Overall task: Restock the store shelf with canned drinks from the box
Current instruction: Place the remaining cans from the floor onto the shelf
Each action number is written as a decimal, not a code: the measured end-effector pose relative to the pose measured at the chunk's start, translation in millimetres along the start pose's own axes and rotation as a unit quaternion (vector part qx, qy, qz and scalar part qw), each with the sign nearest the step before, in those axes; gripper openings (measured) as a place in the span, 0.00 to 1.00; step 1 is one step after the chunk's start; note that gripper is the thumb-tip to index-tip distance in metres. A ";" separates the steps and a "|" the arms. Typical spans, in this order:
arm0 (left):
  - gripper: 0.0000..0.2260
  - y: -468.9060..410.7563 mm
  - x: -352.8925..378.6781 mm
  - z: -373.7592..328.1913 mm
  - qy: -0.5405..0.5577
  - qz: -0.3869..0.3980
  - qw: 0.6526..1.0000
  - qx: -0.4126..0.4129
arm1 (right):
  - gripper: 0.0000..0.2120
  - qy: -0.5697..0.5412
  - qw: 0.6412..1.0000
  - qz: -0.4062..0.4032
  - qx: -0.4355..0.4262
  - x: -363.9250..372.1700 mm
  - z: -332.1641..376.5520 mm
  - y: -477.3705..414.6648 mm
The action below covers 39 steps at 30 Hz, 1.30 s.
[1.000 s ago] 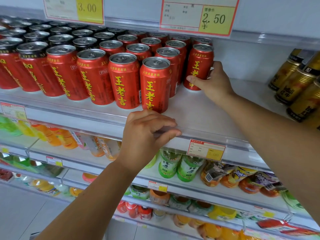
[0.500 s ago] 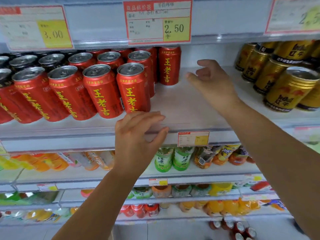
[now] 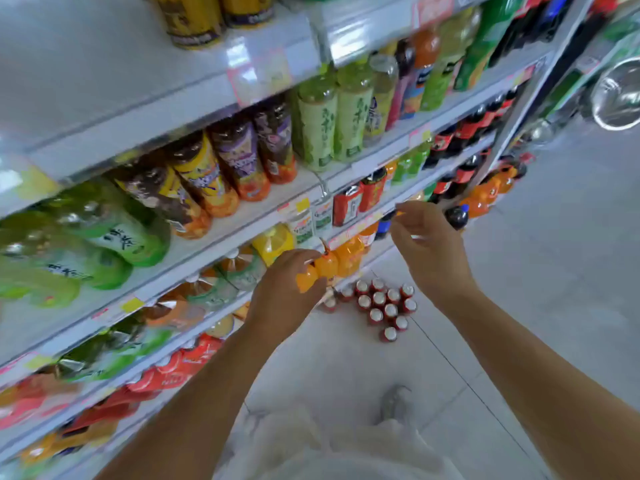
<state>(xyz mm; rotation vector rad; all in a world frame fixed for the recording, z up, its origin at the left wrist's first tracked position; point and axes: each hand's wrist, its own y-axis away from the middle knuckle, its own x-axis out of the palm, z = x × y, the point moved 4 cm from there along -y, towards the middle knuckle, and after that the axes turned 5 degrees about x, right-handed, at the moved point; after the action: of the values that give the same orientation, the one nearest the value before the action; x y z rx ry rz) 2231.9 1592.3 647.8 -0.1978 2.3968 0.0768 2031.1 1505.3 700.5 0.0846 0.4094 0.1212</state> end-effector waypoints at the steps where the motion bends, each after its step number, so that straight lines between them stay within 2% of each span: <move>1: 0.19 -1.5 31.7 3.4 -0.009 0.038 0.999 -0.030 | 0.10 0.022 0.999 -0.001 0.037 -17.2 -31.4 -1.8; 4: 0.25 2.0 122.2 21.9 -0.008 0.149 0.983 -0.109 | 0.11 0.068 0.989 0.004 0.134 -58.4 -119.8 -8.1; 8: 0.26 12.7 215.1 55.4 -0.027 0.260 0.939 -0.226 | 0.10 0.099 0.968 0.010 0.229 -85.0 -228.2 -15.3; 10: 0.26 15.0 251.6 77.4 -0.040 0.282 0.922 -0.262 | 0.12 0.115 0.956 0.026 0.268 -83.5 -281.7 -19.2; 14: 0.23 3.6 321.7 126.3 -0.067 0.308 0.907 -0.280 | 0.15 0.143 0.925 0.058 0.349 -51.6 -397.1 -27.4; 18: 0.20 -30.2 402.1 194.5 -0.063 0.307 0.904 -0.290 | 0.17 0.131 0.895 0.068 0.422 5.1 -510.4 -43.3; 23: 0.26 -73.4 515.6 313.6 -0.088 0.333 0.896 -0.278 | 0.20 0.129 0.874 0.077 0.462 89.7 -647.1 -70.1; 27: 0.31 -101.3 592.8 388.2 -0.107 0.338 0.899 -0.257 | 0.27 0.167 0.858 0.078 0.480 142.1 -736.1 -87.3; 32: 0.39 -116.5 657.8 429.6 -0.076 0.326 0.904 -0.266 | 0.41 0.106 0.841 0.026 0.529 177.4 -801.8 -88.1; 34: 0.36 -117.5 673.1 436.4 -0.041 0.293 0.913 -0.282 | 0.44 0.093 0.849 0.012 0.520 186.5 -816.1 -84.4; 36: 0.30 -118.4 685.5 440.1 -0.011 0.255 0.924 -0.286 | 0.42 0.085 0.860 -0.008 0.504 193.3 -826.2 -82.0; 39: 0.34 -120.2 699.0 444.6 -0.013 0.214 0.936 -0.279 | 0.37 0.081 0.865 -0.032 0.494 200.0 -831.7 -84.0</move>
<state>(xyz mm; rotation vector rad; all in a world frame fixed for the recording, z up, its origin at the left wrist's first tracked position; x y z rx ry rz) 2036.6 1438.1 -151.4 0.0720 2.2942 0.9606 1887.6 1496.9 -146.9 1.0843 0.6105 -0.1622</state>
